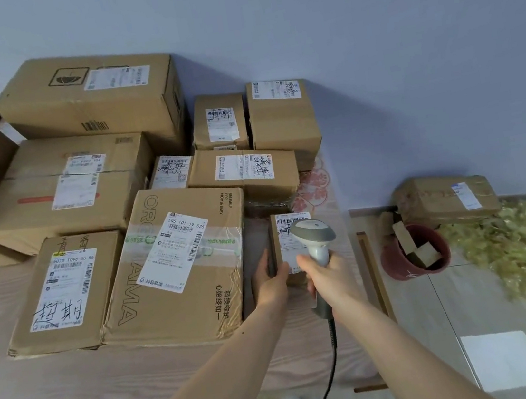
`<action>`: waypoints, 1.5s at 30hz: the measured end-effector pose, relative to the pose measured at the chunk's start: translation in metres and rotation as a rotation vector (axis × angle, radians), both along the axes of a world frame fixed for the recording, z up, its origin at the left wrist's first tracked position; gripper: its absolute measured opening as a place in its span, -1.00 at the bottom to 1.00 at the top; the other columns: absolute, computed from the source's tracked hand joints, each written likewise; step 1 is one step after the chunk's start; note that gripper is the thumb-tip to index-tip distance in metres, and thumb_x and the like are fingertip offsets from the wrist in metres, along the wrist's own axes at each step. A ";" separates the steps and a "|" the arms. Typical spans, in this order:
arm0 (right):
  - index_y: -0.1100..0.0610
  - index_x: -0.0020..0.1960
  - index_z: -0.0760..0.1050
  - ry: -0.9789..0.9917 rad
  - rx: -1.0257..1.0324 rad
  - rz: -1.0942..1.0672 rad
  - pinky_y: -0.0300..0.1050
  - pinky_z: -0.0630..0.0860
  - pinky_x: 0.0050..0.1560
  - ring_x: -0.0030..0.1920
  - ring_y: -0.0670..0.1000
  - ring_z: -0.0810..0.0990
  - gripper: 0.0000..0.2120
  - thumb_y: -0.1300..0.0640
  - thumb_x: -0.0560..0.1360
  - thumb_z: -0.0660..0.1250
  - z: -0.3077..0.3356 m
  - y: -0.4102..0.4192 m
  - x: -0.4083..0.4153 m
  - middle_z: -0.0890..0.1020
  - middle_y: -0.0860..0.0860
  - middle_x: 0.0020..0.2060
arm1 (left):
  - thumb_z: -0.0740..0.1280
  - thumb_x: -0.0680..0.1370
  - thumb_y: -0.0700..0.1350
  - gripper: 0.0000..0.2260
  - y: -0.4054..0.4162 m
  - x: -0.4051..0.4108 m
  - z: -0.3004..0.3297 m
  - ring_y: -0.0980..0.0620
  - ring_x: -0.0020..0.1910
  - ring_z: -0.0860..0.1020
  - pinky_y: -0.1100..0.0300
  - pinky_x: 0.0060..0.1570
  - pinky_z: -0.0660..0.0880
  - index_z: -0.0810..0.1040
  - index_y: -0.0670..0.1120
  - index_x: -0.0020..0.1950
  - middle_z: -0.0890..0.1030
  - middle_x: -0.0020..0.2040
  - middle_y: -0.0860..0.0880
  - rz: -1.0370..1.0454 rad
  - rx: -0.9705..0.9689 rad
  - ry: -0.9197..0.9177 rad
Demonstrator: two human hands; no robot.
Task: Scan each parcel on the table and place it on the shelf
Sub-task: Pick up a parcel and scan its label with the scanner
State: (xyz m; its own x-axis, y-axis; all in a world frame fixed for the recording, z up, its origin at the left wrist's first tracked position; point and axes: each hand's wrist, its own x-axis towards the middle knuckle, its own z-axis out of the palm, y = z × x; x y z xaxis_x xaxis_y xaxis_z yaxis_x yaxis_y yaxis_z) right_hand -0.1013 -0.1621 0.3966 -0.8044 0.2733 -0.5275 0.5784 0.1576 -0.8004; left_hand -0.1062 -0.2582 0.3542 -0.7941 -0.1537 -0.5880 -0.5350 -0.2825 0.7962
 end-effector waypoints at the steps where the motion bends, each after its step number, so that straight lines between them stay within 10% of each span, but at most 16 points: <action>1: 0.17 -0.13 0.51 -0.003 -0.007 -0.001 -0.10 0.44 -0.33 -0.45 -0.02 0.49 -0.86 0.10 0.50 0.39 0.000 0.000 -0.003 0.51 0.03 -0.44 | 0.27 0.63 -0.28 -0.49 0.001 -0.001 -0.004 0.14 0.25 0.41 0.21 0.26 0.33 0.26 -0.06 0.56 0.44 0.44 -0.04 -0.002 0.003 -0.006; 10: 0.13 -0.17 0.50 -0.017 -0.036 -0.019 -0.11 0.43 -0.38 -0.49 -0.03 0.47 -0.87 0.12 0.51 0.38 0.000 -0.009 -0.013 0.52 0.01 -0.44 | 0.26 0.62 -0.28 -0.61 0.003 -0.005 -0.022 0.04 0.23 0.58 -0.03 0.33 0.46 0.49 0.01 0.42 0.64 0.23 0.03 -0.022 0.028 -0.022; 45: 0.14 -0.07 0.56 0.033 0.106 -0.094 -0.09 0.54 -0.29 -0.45 -0.07 0.59 -0.82 0.06 0.44 0.47 -0.002 0.015 -0.007 0.64 0.03 -0.35 | 0.25 0.66 -0.20 -0.57 0.007 -0.009 -0.004 0.20 0.05 0.50 0.27 0.09 0.38 0.32 -0.04 0.53 0.50 0.21 0.11 0.055 0.096 -0.056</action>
State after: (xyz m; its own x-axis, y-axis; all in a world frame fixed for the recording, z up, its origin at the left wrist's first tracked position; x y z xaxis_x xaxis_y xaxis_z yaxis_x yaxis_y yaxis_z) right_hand -0.1079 -0.1474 0.3947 -0.7890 0.4009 -0.4657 0.5685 0.1886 -0.8008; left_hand -0.1155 -0.2512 0.3502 -0.7514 -0.1369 -0.6455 -0.5596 -0.3862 0.7333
